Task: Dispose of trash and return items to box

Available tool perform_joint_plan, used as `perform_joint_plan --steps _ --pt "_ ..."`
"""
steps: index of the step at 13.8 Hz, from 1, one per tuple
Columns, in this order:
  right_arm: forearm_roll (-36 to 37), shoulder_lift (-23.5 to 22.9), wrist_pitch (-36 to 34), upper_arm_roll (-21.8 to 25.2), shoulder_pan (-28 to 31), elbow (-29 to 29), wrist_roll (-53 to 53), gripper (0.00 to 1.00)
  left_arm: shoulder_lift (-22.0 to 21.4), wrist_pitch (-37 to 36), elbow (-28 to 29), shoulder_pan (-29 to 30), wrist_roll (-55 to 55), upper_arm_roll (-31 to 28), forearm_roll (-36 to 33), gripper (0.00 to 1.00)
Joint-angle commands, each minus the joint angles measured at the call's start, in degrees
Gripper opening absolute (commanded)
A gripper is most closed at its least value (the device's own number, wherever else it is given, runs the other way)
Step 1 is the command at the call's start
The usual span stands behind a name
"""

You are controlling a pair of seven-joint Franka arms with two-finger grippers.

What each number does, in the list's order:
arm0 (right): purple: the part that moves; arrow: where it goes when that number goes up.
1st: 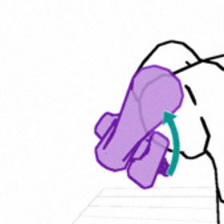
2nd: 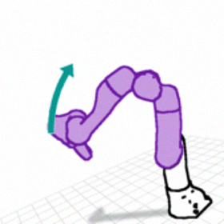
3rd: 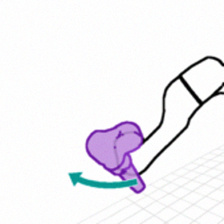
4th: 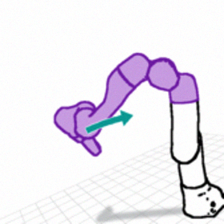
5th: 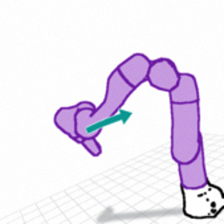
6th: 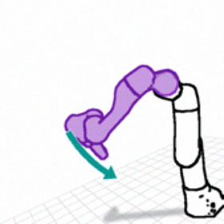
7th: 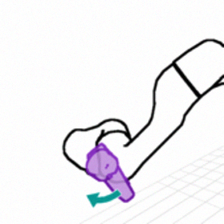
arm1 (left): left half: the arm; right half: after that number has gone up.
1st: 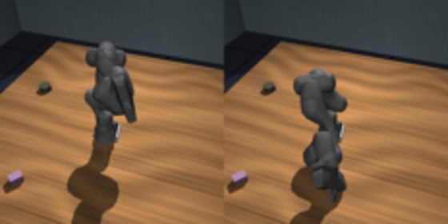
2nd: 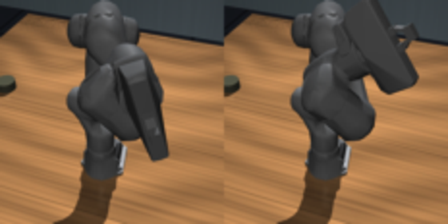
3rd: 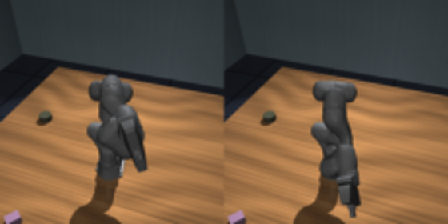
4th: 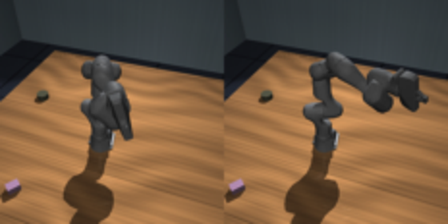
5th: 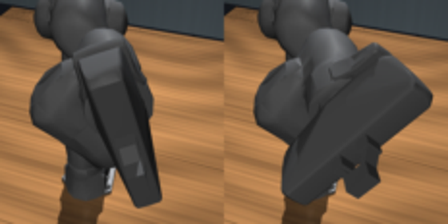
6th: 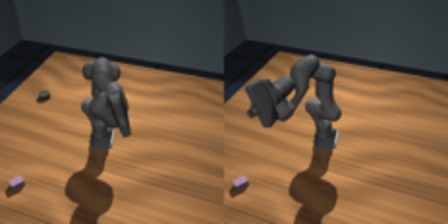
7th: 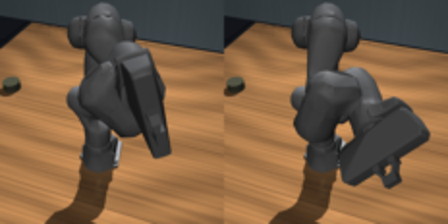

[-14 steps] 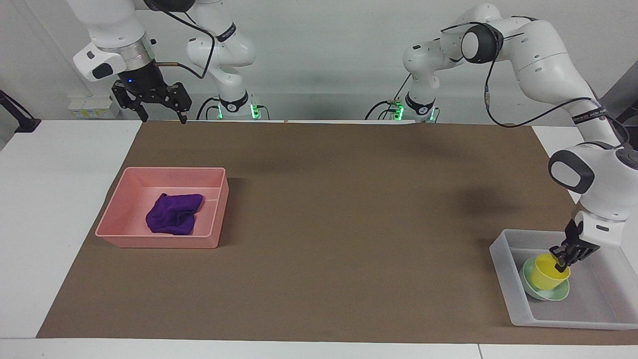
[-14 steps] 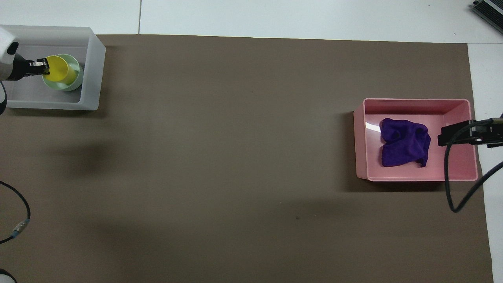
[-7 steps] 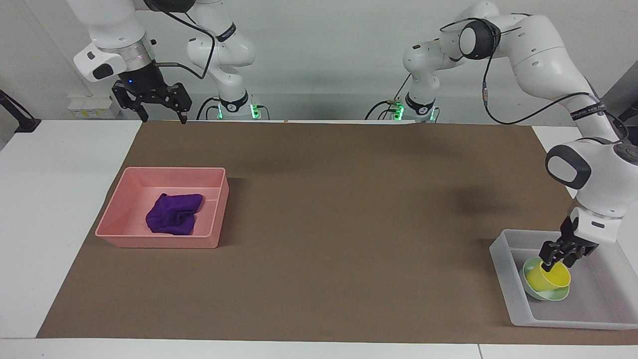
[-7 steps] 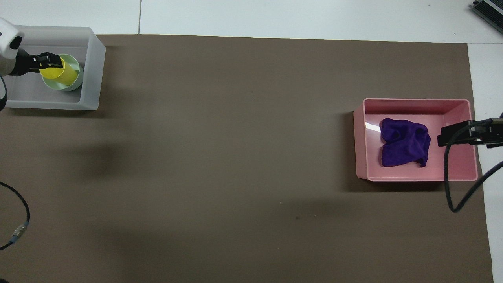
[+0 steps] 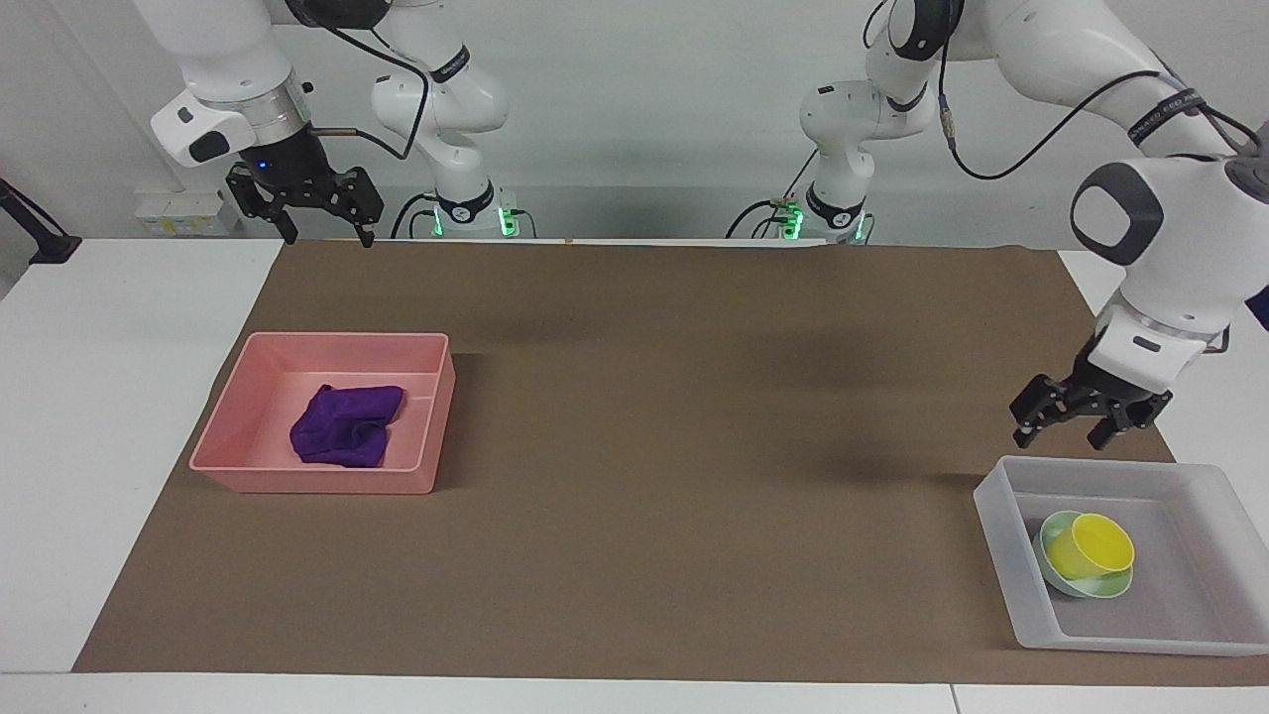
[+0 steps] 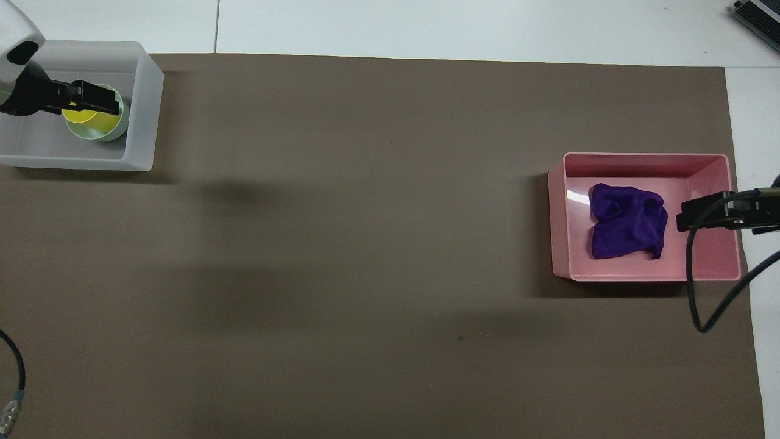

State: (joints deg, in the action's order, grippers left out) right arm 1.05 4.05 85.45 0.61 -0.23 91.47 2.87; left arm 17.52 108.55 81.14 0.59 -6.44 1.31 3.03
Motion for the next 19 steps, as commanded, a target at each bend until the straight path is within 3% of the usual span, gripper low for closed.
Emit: perform_joint_plan --steps 1,4,9,19 --pt "-0.53 1.66 0.94 -0.34 0.85 1.96 0.82 1.00 -6.60 -4.48 4.90 -3.39 -1.20 -1.05 -0.39 1.00" --pt "-0.53 1.75 0.94 0.01 0.94 1.96 -2.59 1.00 -13.20 -9.57 9.29 -7.35 -0.94 -0.96 -5.13 1.00" --pt "-0.44 1.75 3.76 0.01 0.32 2.31 -4.19 1.00 -17.34 -13.55 12.19 -7.36 1.35 -0.70 -5.05 1.00" --pt "-0.44 2.01 3.76 -0.08 0.32 3.01 -4.54 1.00 -20.25 -13.46 16.25 -6.92 1.61 -0.70 -4.87 1.00"
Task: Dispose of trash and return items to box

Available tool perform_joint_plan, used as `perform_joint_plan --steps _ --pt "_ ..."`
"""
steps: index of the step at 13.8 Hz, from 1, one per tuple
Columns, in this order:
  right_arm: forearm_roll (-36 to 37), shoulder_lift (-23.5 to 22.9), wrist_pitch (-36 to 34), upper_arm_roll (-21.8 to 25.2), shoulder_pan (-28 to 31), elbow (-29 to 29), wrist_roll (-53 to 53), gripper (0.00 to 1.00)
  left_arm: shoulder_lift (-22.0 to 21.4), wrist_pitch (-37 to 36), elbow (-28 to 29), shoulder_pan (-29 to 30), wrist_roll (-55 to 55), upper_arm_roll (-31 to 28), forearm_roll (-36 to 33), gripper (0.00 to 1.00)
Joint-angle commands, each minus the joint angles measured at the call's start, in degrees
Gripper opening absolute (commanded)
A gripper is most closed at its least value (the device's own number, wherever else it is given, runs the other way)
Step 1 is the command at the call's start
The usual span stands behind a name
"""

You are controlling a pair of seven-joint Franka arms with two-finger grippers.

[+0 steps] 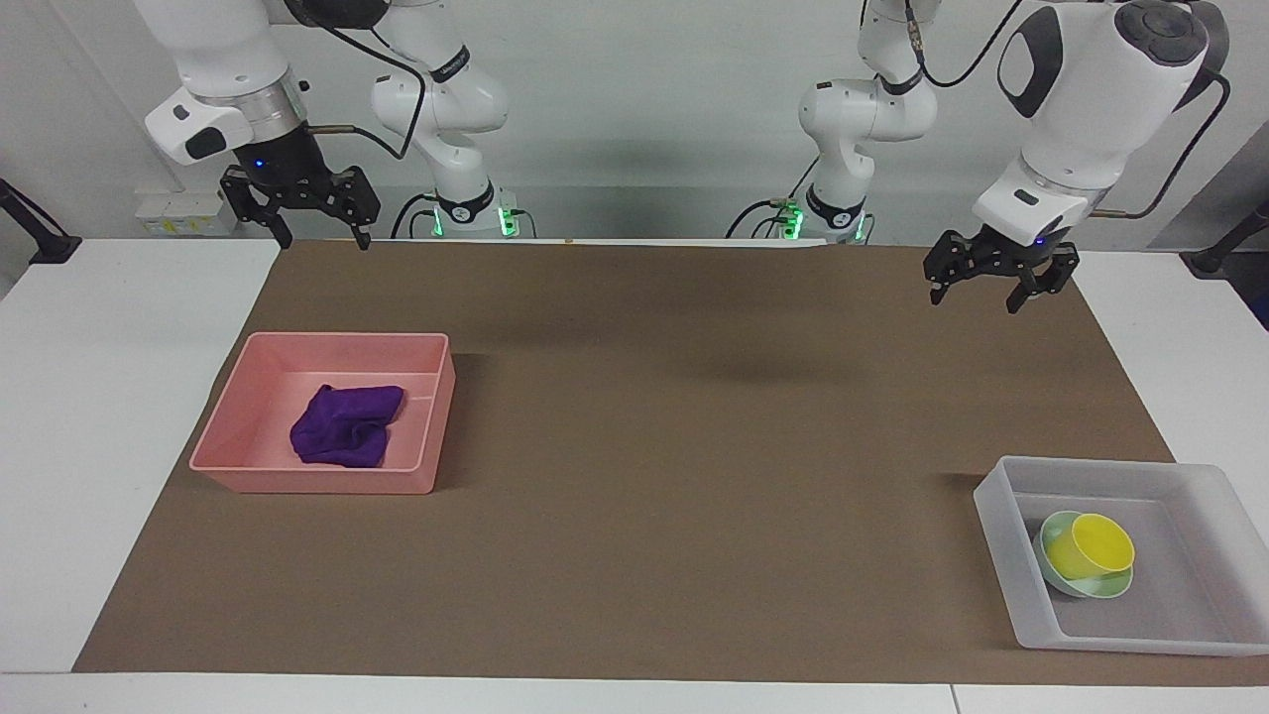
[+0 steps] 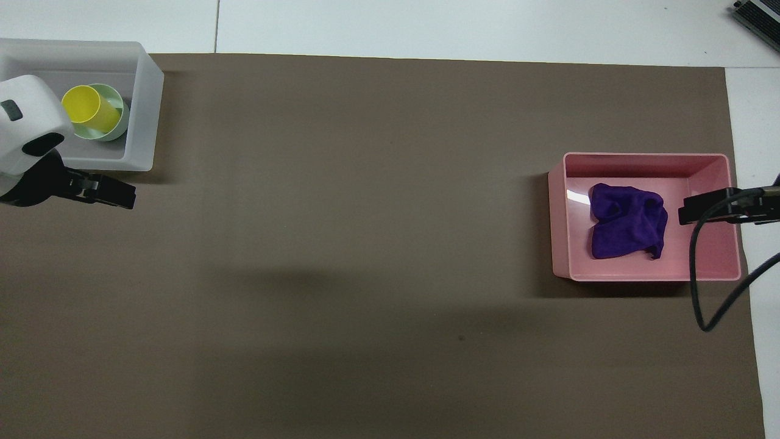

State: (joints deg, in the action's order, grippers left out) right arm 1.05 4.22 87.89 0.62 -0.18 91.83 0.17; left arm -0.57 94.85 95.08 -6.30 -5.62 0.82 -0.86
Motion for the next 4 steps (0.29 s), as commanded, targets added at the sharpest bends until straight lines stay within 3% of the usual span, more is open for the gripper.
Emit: perform_joint_plan --steps 1,4 --pt "-0.44 2.37 1.32 -0.01 0.19 3.35 -1.84 1.00 -2.24 0.68 2.48 0.14 0.70 -0.21 -0.98 1.00" --pt "-0.44 2.46 0.79 -0.01 0.27 3.62 -1.93 1.00 -2.24 0.95 2.48 0.32 0.61 -0.21 -0.98 1.00"
